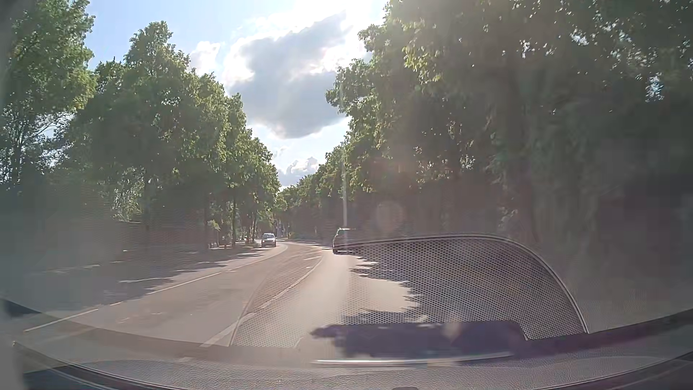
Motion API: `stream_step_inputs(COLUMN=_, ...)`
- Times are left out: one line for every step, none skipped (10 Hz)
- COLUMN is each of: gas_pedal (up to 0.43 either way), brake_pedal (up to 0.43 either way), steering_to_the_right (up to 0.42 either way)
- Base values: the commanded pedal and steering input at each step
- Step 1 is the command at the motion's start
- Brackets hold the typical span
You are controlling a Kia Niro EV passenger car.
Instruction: Follow the waypoints while adhering to traffic rules and regulations
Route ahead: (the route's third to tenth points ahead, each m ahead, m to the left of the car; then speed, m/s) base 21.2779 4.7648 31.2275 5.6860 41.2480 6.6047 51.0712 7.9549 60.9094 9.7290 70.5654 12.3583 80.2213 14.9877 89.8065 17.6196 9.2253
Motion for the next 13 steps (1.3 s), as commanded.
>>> stream_step_inputs(gas_pedal=0.228, brake_pedal=0.012, steering_to_the_right=0.003)
stream_step_inputs(gas_pedal=0.189, brake_pedal=0.012, steering_to_the_right=0.003)
stream_step_inputs(gas_pedal=0.157, brake_pedal=0.012, steering_to_the_right=0.003)
stream_step_inputs(gas_pedal=0.15, brake_pedal=0.012, steering_to_the_right=0.003)
stream_step_inputs(gas_pedal=0.15, brake_pedal=0.018, steering_to_the_right=0.003)
stream_step_inputs(gas_pedal=0.15, brake_pedal=0.012, steering_to_the_right=0.003)
stream_step_inputs(gas_pedal=0.157, brake_pedal=0.012, steering_to_the_right=0.002)
stream_step_inputs(gas_pedal=0.157, brake_pedal=0.012, steering_to_the_right=0.0)
stream_step_inputs(gas_pedal=0.157, brake_pedal=0.012, steering_to_the_right=0.0)
stream_step_inputs(gas_pedal=0.157, brake_pedal=0.018, steering_to_the_right=-0.002)
stream_step_inputs(gas_pedal=0.157, brake_pedal=0.012, steering_to_the_right=-0.005)
stream_step_inputs(gas_pedal=0.157, brake_pedal=0.012, steering_to_the_right=-0.009)
stream_step_inputs(gas_pedal=0.157, brake_pedal=0.012, steering_to_the_right=-0.013)
